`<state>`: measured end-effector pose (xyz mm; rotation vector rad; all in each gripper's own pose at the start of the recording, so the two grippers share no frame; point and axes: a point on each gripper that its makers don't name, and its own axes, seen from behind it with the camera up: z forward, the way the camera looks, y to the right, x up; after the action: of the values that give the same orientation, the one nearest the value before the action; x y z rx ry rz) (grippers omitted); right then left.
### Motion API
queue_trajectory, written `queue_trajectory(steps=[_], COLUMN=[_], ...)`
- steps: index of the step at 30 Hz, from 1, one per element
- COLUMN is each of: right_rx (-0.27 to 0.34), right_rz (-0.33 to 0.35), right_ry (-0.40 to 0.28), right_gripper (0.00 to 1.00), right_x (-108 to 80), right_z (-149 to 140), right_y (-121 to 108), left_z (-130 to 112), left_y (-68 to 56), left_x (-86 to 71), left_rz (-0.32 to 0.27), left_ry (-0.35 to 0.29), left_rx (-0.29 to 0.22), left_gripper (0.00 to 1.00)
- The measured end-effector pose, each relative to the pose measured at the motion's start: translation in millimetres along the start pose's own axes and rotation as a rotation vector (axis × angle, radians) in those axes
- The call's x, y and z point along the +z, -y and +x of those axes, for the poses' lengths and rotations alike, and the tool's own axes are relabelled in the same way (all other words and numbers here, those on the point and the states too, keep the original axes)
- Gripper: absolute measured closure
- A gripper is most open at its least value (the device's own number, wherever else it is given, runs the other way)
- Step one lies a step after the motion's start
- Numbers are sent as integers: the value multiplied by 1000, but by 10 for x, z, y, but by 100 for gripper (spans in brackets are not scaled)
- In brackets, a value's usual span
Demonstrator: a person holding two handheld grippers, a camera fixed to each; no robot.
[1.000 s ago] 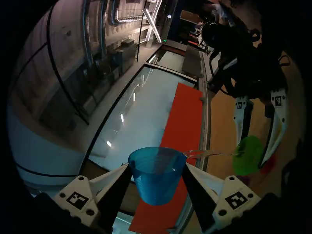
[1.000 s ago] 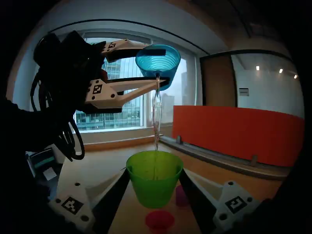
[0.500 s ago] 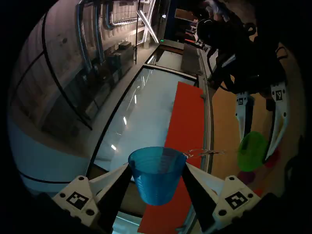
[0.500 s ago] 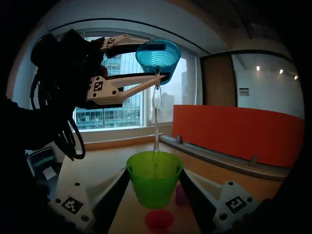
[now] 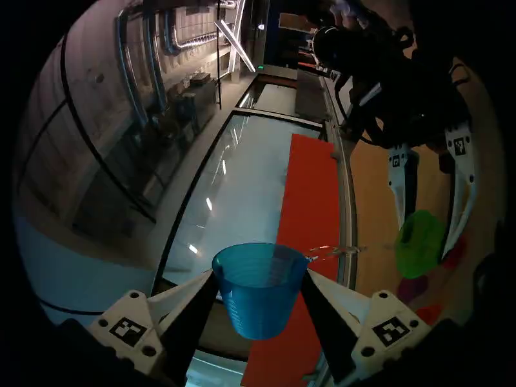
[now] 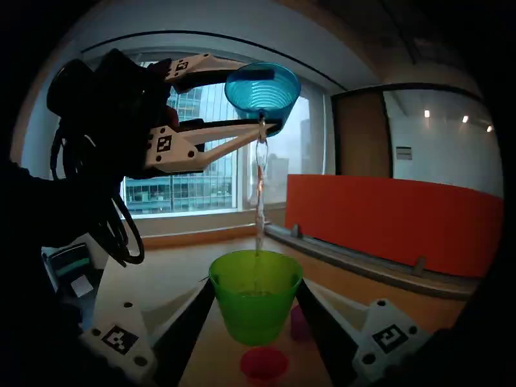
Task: Pour water
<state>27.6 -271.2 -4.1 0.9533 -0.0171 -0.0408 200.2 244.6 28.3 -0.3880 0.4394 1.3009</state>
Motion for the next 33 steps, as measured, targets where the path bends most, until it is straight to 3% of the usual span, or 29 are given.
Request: queue_trajectory(steps=[33], right_rx=[-4], right_rz=[-8], right_ry=[-9], right_gripper=[10], right_x=[-6], right_z=[25], right_y=[-33], left_z=[108], left_y=[51], left_x=[-43], left_rz=[30], left_ry=[-9], left_rx=[180], left_gripper=[15])
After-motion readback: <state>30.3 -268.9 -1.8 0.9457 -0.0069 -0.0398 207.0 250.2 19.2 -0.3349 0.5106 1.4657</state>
